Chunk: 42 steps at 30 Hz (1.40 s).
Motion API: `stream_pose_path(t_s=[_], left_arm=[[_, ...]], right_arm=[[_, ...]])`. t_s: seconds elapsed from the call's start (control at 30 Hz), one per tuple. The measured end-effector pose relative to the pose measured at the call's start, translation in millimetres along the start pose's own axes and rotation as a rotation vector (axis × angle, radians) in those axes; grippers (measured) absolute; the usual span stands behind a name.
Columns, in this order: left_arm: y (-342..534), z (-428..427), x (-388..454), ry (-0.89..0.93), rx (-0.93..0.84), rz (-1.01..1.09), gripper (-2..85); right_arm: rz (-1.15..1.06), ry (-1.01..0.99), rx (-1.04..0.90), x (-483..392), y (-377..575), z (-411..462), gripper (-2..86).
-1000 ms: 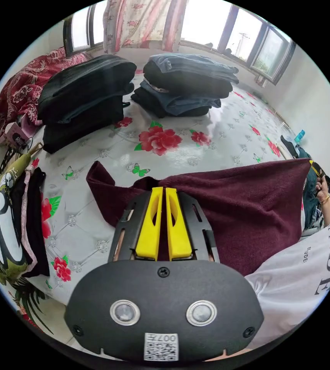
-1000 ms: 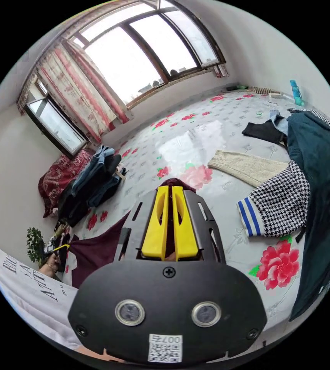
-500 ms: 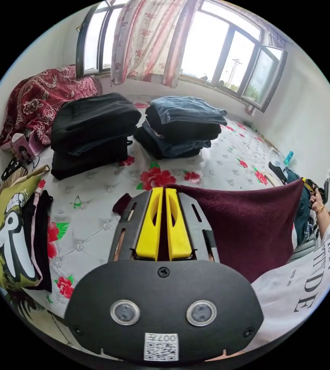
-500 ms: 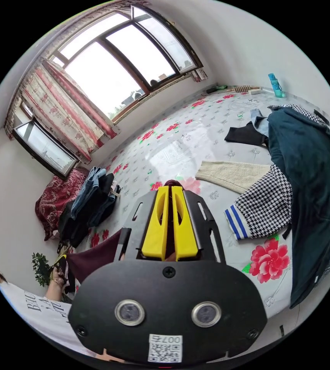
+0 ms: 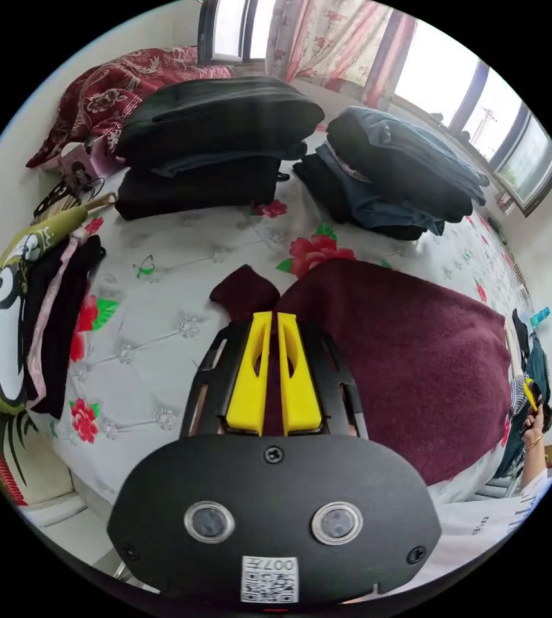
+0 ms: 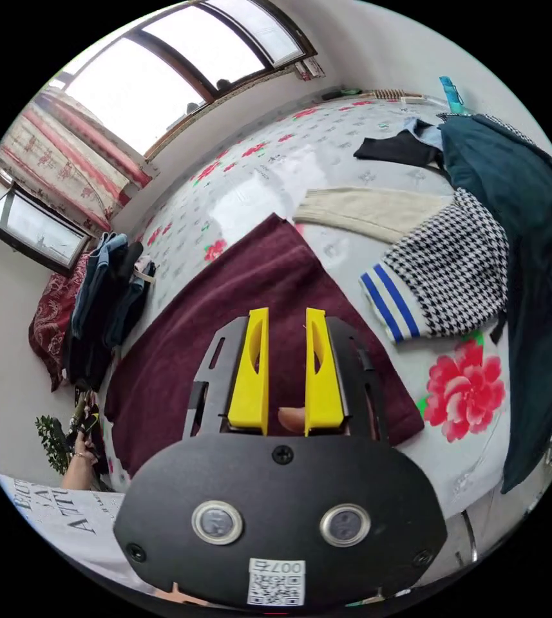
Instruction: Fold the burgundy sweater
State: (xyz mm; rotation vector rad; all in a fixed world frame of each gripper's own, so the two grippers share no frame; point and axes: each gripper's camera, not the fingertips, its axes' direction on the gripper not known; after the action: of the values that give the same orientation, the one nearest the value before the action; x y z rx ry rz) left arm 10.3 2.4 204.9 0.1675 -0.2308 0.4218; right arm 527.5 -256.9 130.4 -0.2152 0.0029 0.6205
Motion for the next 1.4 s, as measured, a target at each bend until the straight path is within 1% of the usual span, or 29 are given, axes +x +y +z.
stream_pose_path(t_s=[0.03, 0.1, 0.13, 0.17, 0.23, 0.3, 0.37, 0.43, 0.47, 0.5, 0.53, 0.57, 0.6, 0.67, 0.73, 0.77, 0.8, 0.83, 0.87, 0.93, 0.97, 1.0, 1.1, 1.17, 1.2, 1.27, 1.3, 1.37, 1.4], left_arm=[[25, -6, -18, 0.01, -0.022, -0.055, 0.0], [63, -12, -45, 0.04, -0.054, -0.159, 0.4], [86, -13, -62, 0.076, -0.081, -0.236, 1.6], [96, -13, -69, 0.096, -0.091, -0.269, 2.5], [124, -12, -88, 0.137, -0.108, -0.354, 5.0], [132, -9, -98, 0.182, -0.098, -0.388, 6.4], [133, 1, -102, 0.242, -0.1, -0.396, 8.5], [129, 24, -106, 0.292, -0.14, -0.423, 9.9], [128, 30, -107, 0.3, -0.151, -0.43, 9.7], [127, 35, -109, 0.258, -0.149, -0.46, 6.7], [126, 37, -114, 0.216, -0.142, -0.494, 1.0], [126, 40, -116, 0.247, -0.151, -0.495, 0.6], [125, 47, -118, 0.335, -0.181, -0.485, -0.2], [127, 43, -118, 0.381, -0.172, -0.434, -0.7], [137, 28, -111, 0.445, -0.139, -0.311, -0.8], [141, 25, -110, 0.455, -0.14, -0.289, -0.8], [151, 20, -110, 0.469, -0.14, -0.254, -0.8], [163, 17, -113, 0.481, -0.136, -0.242, -0.7], [169, 17, -115, 0.481, -0.136, -0.248, -0.7], [187, 23, -136, 0.472, -0.157, -0.33, 0.0], [191, 26, -142, 0.482, -0.16, -0.348, 0.2], [194, 31, -153, 0.51, -0.157, -0.38, 2.2], [188, 41, -172, 0.584, -0.123, -0.4, 5.9], [174, 50, -174, 0.599, -0.119, -0.371, 6.9], [164, 58, -172, 0.605, -0.13, -0.341, 7.3], [150, 76, -169, 0.597, -0.166, -0.309, 7.2], [142, 83, -168, 0.606, -0.166, -0.311, 5.3], [131, 90, -162, 0.627, -0.179, -0.292, 1.8], [123, 86, -152, 0.634, -0.15, -0.22, 0.3]], right_arm=[[0.035, 0.046, -0.008, 21, 26, -10, 4.4], [0.14, 0.061, -0.002, 56, 60, -26, 4.9], [0.224, 0.027, 0.0, 79, 76, -34, 5.2], [0.297, -0.024, 0.007, 99, 87, -39, 5.6], [0.365, -0.081, 0.02, 118, 96, -39, 5.9], [0.387, -0.094, 0.009, 126, 96, -30, 6.0], [0.394, -0.119, -0.058, 130, 88, -1, 5.1], [0.411, -0.114, -0.026, 131, 82, 7, 3.8], [0.428, -0.148, -0.067, 132, 75, 15, 3.0], [0.428, -0.166, -0.086, 132, 71, 17, 2.6], [0.417, -0.159, -0.092, 130, 65, 13, 1.9], [0.378, -0.141, -0.052, 126, 60, -2, 1.5], [0.354, -0.132, -0.029, 124, 58, -12, 1.2], [0.259, -0.068, 0.034, 119, 53, -53, 0.9], [0.196, 0.017, 0.045, 118, 53, -75, 0.8], [0.187, 0.089, 0.042, 119, 56, -80, 0.9], [0.197, 0.117, 0.036, 122, 57, -81, 1.1], [0.242, 0.154, 0.017, 129, 61, -77, 1.4], [0.298, 0.2, 0.014, 132, 66, -74, 1.9], [0.334, 0.257, 0.051, 123, 76, -74, 2.6], [0.313, 0.254, 0.091, 107, 82, -73, 3.1], [0.296, 0.242, 0.104, 97, 86, -71, 3.3], [0.115, 0.085, 0.073, 29, 104, -39, 4.3], [-0.114, -0.035, -0.034, -47, 126, 2, 5.1], [-0.182, -0.063, -0.064, -69, 133, 13, 5.3], [-0.452, -0.155, -0.163, -158, 171, 53, 6.0], [-0.521, -0.184, -0.196, -180, 182, 63, 6.2], [-0.784, -0.254, -0.36, -261, 232, 103, 6.7], [-0.846, -0.263, -0.402, -278, 245, 112, 6.9]])
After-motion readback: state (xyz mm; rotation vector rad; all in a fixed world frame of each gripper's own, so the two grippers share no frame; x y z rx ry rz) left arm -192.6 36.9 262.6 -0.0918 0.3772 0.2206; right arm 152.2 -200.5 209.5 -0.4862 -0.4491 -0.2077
